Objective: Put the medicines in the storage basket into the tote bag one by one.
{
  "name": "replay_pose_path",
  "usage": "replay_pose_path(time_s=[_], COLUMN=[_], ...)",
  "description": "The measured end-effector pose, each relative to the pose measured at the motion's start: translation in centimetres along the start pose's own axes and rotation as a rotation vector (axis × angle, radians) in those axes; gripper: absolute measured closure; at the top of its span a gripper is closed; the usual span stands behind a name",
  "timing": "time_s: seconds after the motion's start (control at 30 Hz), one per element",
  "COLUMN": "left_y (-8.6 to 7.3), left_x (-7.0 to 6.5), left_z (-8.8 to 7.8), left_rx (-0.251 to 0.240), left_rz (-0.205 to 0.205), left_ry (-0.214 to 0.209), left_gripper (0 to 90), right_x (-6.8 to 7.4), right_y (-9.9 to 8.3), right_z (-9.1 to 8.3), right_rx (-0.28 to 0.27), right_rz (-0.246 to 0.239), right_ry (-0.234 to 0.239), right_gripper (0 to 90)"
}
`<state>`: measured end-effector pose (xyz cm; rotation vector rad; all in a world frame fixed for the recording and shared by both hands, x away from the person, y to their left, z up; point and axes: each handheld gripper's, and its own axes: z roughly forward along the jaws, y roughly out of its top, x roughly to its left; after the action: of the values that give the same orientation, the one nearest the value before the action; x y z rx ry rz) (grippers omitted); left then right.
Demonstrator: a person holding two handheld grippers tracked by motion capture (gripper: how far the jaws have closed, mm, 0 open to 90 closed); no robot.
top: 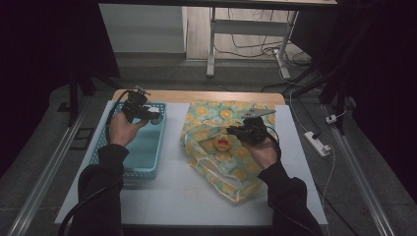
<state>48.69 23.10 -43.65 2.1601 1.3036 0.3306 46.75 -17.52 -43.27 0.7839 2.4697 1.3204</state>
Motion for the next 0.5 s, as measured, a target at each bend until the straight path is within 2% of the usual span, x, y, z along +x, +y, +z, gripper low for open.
replay_pose_path(time_s=[0.13,0.3,0.5], left_y=[-0.1,-0.4,-0.7], left_x=[-0.6,-1.3,-1.5], left_z=[-0.6,-1.3,-2.4], left_rx=[-0.016,-0.018,-0.035], left_rz=[0.016,0.038,0.033], left_ry=[-0.02,-0.017,-0.031], left_gripper=[50.9,50.9,51.0], right_x=[0.0,0.0,0.0], right_y=[0.0,0.0,0.0], right_z=[0.1,0.1,0.1], right_rx=[-0.001,0.0,0.003], right_rz=[0.004,0.003,0.001], right_ry=[0.005,0.006,0.006], right_gripper=[90.0,90.0,90.0])
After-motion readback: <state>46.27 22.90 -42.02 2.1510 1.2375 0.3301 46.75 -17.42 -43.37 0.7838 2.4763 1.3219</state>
